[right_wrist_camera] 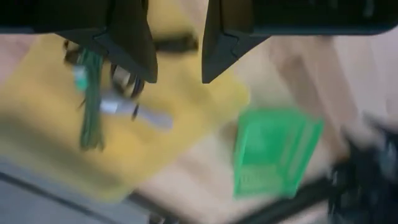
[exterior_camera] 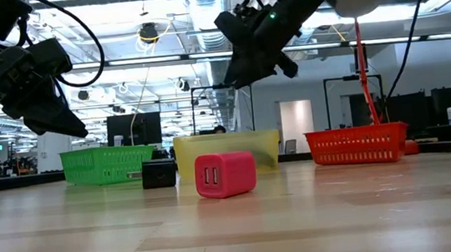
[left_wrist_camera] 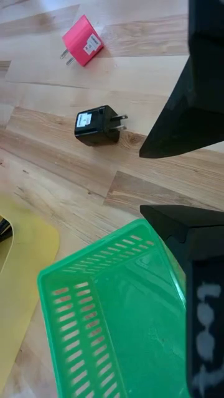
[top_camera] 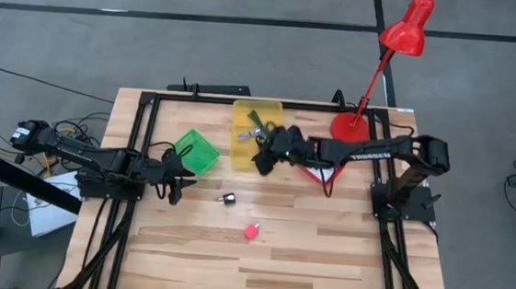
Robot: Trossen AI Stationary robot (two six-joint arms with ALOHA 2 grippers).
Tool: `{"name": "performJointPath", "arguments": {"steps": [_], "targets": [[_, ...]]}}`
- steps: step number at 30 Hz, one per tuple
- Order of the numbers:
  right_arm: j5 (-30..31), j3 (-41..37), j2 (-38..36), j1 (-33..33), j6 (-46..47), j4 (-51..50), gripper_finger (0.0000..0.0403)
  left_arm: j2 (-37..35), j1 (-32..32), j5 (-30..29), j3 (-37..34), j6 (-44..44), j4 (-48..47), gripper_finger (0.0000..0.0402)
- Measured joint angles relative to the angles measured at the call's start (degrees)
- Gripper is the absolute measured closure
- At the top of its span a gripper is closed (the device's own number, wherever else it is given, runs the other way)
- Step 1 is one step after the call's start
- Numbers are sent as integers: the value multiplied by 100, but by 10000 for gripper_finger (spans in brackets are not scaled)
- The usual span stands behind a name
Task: Pick and place items into bin
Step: Put the black charger adapter into the green bin
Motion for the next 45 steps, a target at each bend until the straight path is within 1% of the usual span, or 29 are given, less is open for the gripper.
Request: {"name": "performJointPath", "arguments": {"steps": [4, 6, 8, 13, 16, 19, 25, 27, 29, 32, 35, 40, 45], "targets": [[19, 1, 0, 341, 116, -834, 282, 0, -2, 0, 0, 0, -1, 283], [200, 1, -4, 484, 393, -1346, 282, -1, -2, 0, 0, 0, 0, 283], [527, 1, -57, 663, 626, -1937, 282, 0, -1, 0, 0, 0, 0, 283], [1670, 4, -285, 1216, 1257, -3403, 282, 0, 0, 0, 0, 0, 0, 283], [1935, 4, -542, 1548, 1645, -4113, 282, 0, -2, 0, 0, 1, 0, 283], [1942, 4, -771, 1893, 1985, -4576, 282, 0, -2, 0, 0, 0, -1, 283], [2008, 4, -1075, 2692, 2537, -5138, 282, -1, -1, 0, 0, 0, -2, 283], [2117, 4, -1144, 2949, 2544, -5427, 282, -2, -2, 0, 0, 0, -2, 283], [2152, 4, -1206, 3112, 2342, -5757, 282, 0, -2, 0, 0, 1, -2, 283], [2151, 4, -1244, 3270, 2468, -6210, 282, -2, -2, 0, 0, 2, -2, 283], [2241, 4, -1263, 3347, 2642, -6371, 282, -2, -2, -6, 0, 2, -2, 283], [2237, 4, -1263, 3344, 2602, -6385, 282, -1, 9, -698, 0, -39, 133, 283], [2237, 4, -1261, 3352, 2596, -6392, 282, 0, 4, -738, 0, -48, 181, 283]]}}
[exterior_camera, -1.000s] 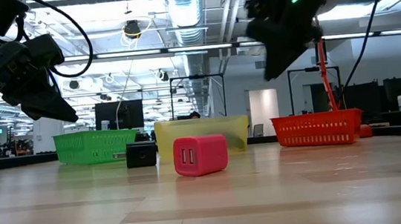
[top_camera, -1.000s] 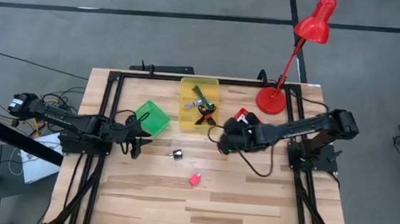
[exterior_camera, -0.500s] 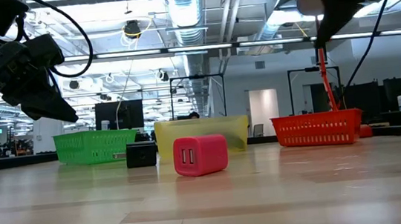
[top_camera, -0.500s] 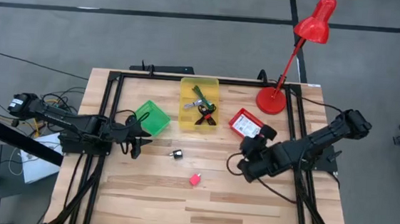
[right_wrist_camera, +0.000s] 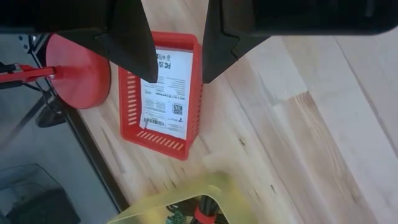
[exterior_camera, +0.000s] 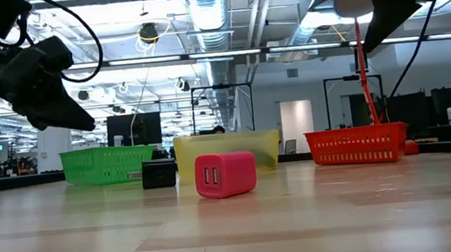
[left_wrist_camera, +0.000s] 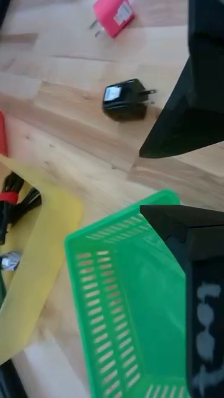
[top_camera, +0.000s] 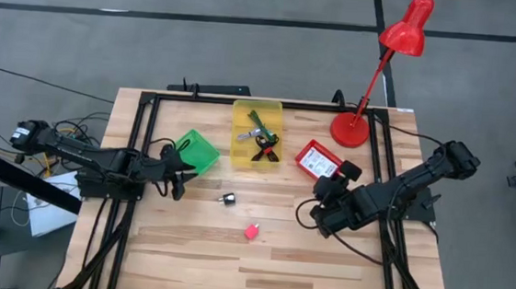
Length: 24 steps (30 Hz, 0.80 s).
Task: Pick and place items into bin
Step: Put the black charger adapter into the green bin
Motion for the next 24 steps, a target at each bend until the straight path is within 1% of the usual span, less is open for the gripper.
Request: {"name": "performJointPath", "arguments": {"steps": [3, 4, 6, 8, 10, 12, 16, 19, 21, 24], "targets": [[0, -48, 0, -1, 3, -8, 282, 0, 49, -154, 0, -234, 301, 283], [-1, -66, 0, -2, -3, -17, 282, 0, 64, -106, 0, -327, 454, 283], [1, -129, 0, -2, -39, -16, 282, 38, 75, 169, 0, -384, 874, 283], [-2, -217, 2, -2, -38, -39, 282, 181, 66, 385, 0, -327, 1457, 283], [-2, -287, 2, -2, -37, -39, 282, 414, 35, 456, 10, -196, 2047, 283], [-4, -321, 4, -2, -35, -61, 282, 734, 8, 471, 160, 0, 2213, 283], [-3, -321, 4, -2, 4, -42, 282, 1591, -36, 449, 736, 310, 2107, 275], [-4, -321, 4, -2, 7, -42, 282, 2320, -39, 597, 1271, 498, 1837, 261], [-4, -321, 4, -2, 7, -42, 282, 2786, -42, 644, 1694, 595, 1468, 249], [-5, -321, 4, -2, 9, -42, 282, 3423, -42, 715, 2382, 643, 455, 232]]}}
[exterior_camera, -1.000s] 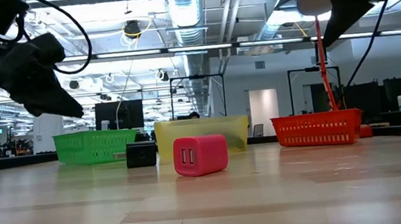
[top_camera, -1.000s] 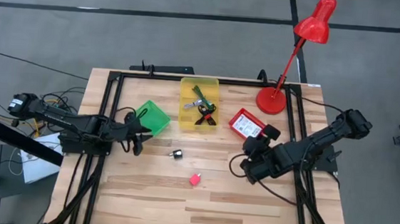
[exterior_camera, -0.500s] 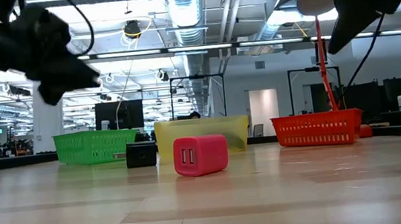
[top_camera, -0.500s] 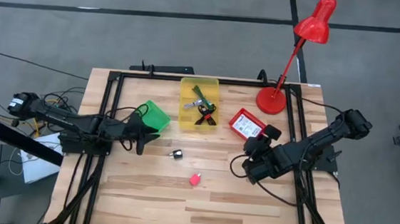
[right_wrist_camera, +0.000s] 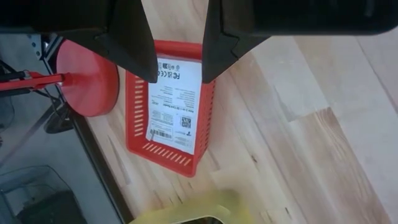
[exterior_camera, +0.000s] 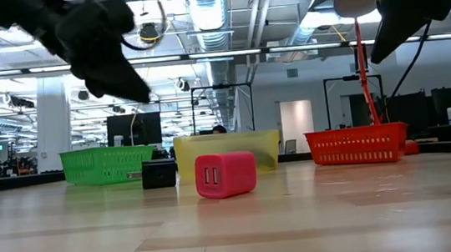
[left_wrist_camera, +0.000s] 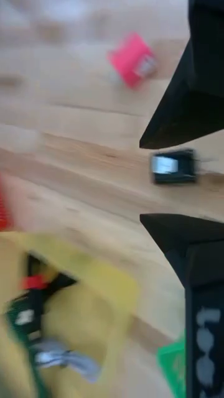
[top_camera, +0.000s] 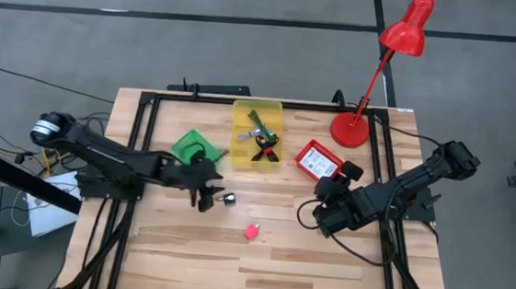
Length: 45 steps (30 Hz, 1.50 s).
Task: Pick and place items into bin
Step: Put the black charger adapter into the green bin
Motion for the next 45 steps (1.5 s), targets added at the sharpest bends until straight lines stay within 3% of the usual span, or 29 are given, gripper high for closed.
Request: {"name": "performJointPath", "arguments": {"steps": [7, 13, 19, 27, 38, 45], "targets": [[-12, 0, 0, 76, 4, 0, 282, 1309, 26, 542, 1635, -187, -2449, 210], [-10, 0, 0, 189, 11, 2, 282, 2150, 26, 1108, 2783, 8, -3433, 209], [-12, 0, 0, 224, 63, 4, 282, 2723, 129, 1232, 3585, 86, -4089, 209], [-13, 2, 0, 223, 105, -2, 282, 3195, 552, 1320, 3817, -344, -4682, 209], [-14, 4, 2, 223, 107, 4, 282, 3290, 717, 1884, 3819, -376, -4507, 209], [-15, 4, 2, 223, 109, 7, 282, 3290, 708, 1866, 3819, -292, -4325, 209]]}}
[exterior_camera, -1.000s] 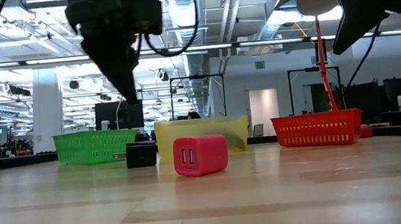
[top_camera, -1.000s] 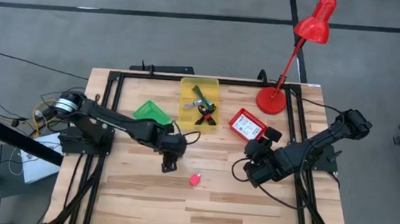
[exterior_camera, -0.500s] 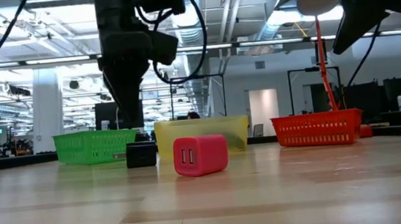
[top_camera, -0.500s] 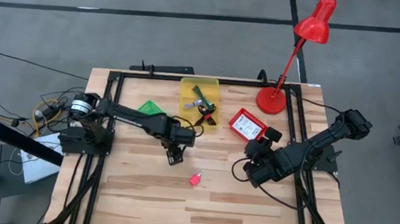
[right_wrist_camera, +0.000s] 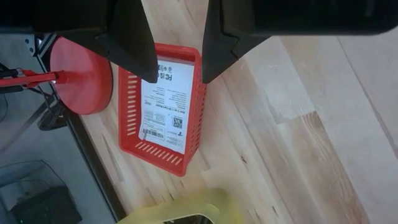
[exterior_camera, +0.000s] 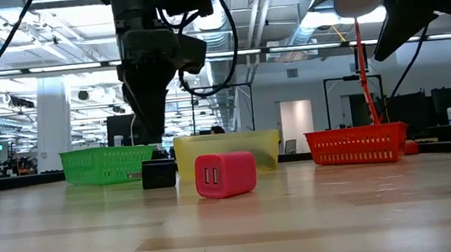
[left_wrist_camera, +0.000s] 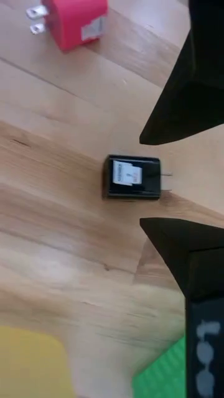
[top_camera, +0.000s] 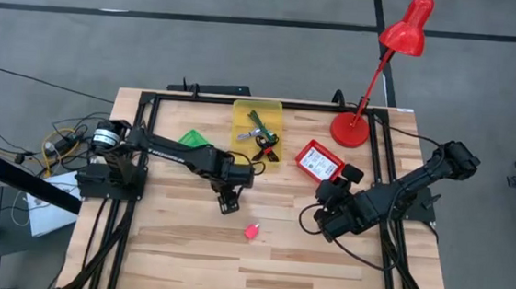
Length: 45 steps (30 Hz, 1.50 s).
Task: Pick and place items into bin
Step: Put the black charger adapter into the green bin
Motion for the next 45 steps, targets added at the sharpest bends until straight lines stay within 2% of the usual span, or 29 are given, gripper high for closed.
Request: {"name": "performJointPath", "arguments": {"steps": [4, 8, 28, 39, 45], "targets": [[1, 0, 0, 0, -1, 18, 282, 0, 0, -292, 0, -10, 235, 209], [0, 0, 0, 0, 1, 20, 282, 0, 0, -456, 0, -478, 249, 209], [3, 0, 0, 0, 42, 22, 282, 0, -170, -466, -4, -364, 227, 209], [7, 0, 0, 0, 44, 45, 282, 0, -276, -462, -4, 71, 137, 163], [9, 0, 0, 0, 42, 60, 282, 0, -275, -443, -7, 152, 87, 157]]}}
